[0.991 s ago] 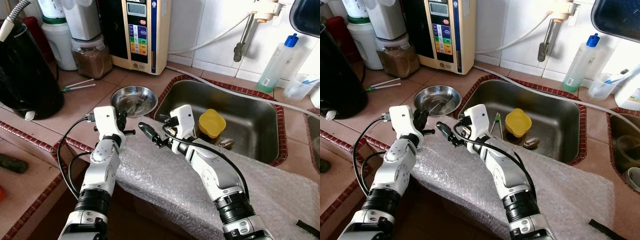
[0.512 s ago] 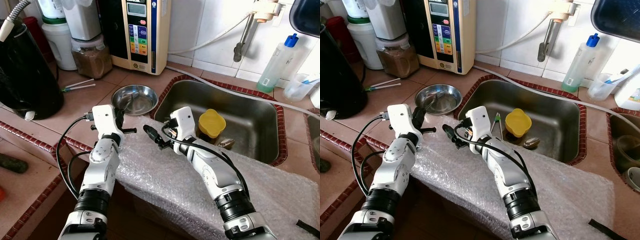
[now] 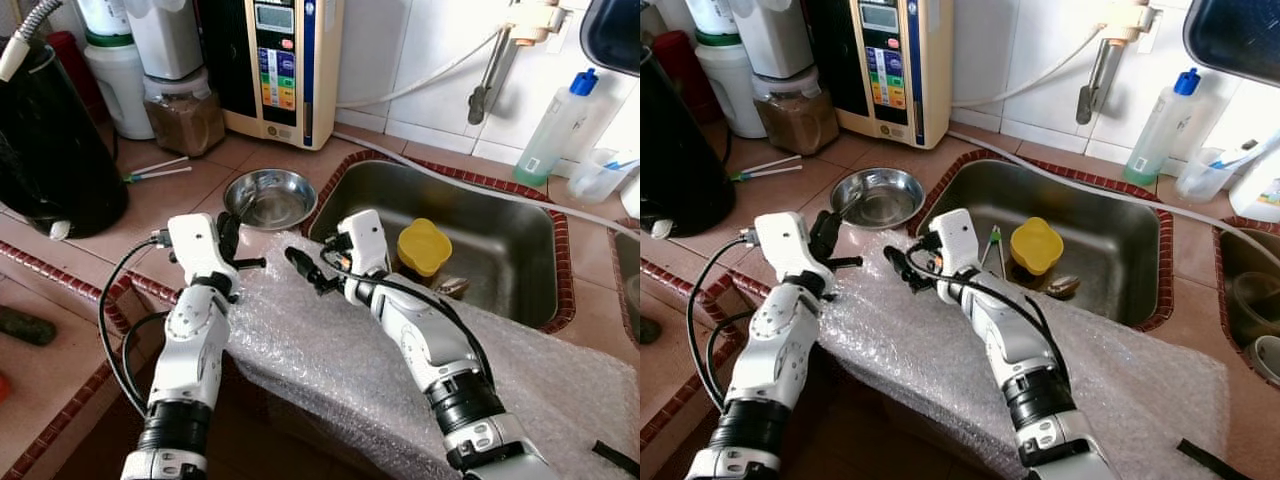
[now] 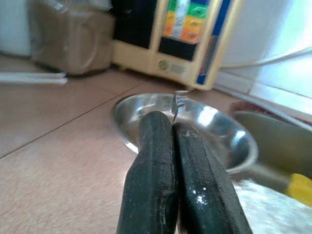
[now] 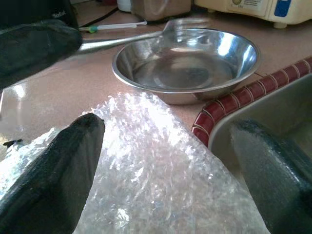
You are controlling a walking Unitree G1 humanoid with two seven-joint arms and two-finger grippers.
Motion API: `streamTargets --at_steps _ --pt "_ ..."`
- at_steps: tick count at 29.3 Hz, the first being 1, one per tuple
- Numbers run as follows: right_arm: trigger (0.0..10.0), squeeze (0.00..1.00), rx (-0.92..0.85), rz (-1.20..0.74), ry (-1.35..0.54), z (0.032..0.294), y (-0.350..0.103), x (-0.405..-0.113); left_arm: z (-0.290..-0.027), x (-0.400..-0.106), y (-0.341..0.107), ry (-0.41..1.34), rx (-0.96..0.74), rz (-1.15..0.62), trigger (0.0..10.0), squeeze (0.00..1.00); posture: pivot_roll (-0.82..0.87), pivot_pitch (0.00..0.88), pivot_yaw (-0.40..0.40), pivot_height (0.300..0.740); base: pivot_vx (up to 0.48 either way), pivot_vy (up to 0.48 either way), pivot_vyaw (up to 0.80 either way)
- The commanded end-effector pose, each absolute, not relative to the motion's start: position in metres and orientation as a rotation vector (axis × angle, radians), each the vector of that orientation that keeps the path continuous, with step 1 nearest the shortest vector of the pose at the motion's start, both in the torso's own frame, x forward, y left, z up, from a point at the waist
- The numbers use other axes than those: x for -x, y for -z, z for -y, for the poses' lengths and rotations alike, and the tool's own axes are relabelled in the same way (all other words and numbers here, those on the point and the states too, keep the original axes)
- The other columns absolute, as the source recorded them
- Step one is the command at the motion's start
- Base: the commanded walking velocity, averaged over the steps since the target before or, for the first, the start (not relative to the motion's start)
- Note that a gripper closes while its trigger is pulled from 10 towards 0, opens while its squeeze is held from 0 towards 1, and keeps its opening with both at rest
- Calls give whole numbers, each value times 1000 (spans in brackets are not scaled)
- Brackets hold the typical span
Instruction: Kitchen organization
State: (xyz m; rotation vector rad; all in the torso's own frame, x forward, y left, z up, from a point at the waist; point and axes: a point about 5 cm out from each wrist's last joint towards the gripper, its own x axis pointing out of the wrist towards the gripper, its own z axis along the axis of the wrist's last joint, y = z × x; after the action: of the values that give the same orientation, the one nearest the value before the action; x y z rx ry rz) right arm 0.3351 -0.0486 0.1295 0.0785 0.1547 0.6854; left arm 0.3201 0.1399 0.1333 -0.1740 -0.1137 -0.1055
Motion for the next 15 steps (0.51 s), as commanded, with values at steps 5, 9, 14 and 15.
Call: streamTargets --at_steps 5,9,14,15 --pt "10000 1000 -85 -151 -635 56 -130 -342 -134 -312 -148 196 155 204 0 0 113 0 -15 740 0 0 0" --pt "10000 878 -124 -138 -562 65 -134 -350 -128 -311 -154 238 194 234 0 0 112 0 -17 740 0 0 0" --pt "10000 224 -197 -141 -478 77 -138 -359 -118 -310 -160 298 220 251 0 0 108 0 -20 740 0 0 0" --pt "10000 75 -216 -144 -450 83 -138 -361 -115 -310 -161 316 223 255 0 0 106 0 -19 740 0 0 0"
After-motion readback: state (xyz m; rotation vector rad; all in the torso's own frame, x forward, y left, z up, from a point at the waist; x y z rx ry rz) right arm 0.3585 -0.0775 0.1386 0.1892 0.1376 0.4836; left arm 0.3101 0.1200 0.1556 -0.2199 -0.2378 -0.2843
